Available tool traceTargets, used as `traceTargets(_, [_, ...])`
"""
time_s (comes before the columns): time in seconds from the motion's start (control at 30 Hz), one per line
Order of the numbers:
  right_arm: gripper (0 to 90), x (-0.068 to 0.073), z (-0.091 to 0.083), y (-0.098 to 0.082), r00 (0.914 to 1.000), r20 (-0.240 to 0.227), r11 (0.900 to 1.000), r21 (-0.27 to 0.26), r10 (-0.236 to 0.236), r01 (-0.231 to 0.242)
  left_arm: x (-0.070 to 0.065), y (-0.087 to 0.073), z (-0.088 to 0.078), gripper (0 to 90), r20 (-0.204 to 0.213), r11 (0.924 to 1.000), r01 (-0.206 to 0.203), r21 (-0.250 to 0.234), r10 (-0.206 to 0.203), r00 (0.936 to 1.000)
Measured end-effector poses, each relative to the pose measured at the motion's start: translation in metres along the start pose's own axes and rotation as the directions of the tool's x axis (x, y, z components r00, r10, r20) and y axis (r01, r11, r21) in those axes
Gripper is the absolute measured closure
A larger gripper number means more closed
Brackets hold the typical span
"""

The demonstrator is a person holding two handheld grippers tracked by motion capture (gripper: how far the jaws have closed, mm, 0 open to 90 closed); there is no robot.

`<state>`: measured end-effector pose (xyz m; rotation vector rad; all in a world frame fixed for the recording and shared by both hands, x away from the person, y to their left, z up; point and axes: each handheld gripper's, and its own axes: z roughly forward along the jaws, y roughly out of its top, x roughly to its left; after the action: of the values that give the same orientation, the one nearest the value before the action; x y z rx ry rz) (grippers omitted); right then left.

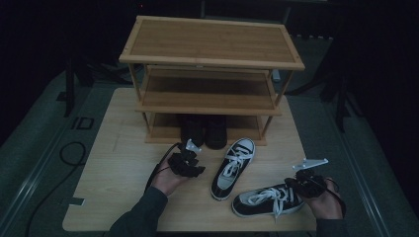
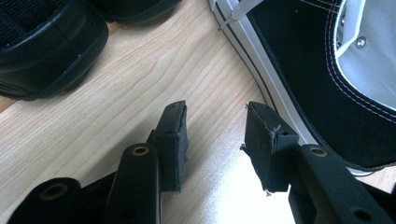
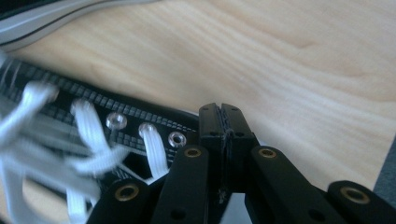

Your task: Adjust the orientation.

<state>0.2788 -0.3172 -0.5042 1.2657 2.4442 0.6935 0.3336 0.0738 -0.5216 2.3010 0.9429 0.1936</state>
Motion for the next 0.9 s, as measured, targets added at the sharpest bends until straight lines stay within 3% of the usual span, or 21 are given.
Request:
traceTargets(0.3, [88.7, 0.005, 0.013, 0.027, 0.9986, 0.046, 0.999, -0.023, -0.028, 0.029, 0.000, -0.001, 0.002, 59.1, 0.004, 1.0000, 0.002, 0.003, -0.002, 1.0000])
traceTargets(0.63, [88.7, 0.019, 0.031, 0.060, 0.9946, 0.036, 0.994, -0.036, -0.097, 0.099, -0.002, 0.000, 0.005, 59.1, 0.011, 1.0000, -0.002, 0.007, 0.002, 0.9999])
traceTargets(0.9, [88.8, 0.019, 0.044, 0.083, 0.9933, 0.043, 0.993, -0.052, -0.107, 0.109, -0.005, 0.001, 0.008, 59.1, 0.017, 0.9999, -0.009, 0.014, 0.009, 0.9998])
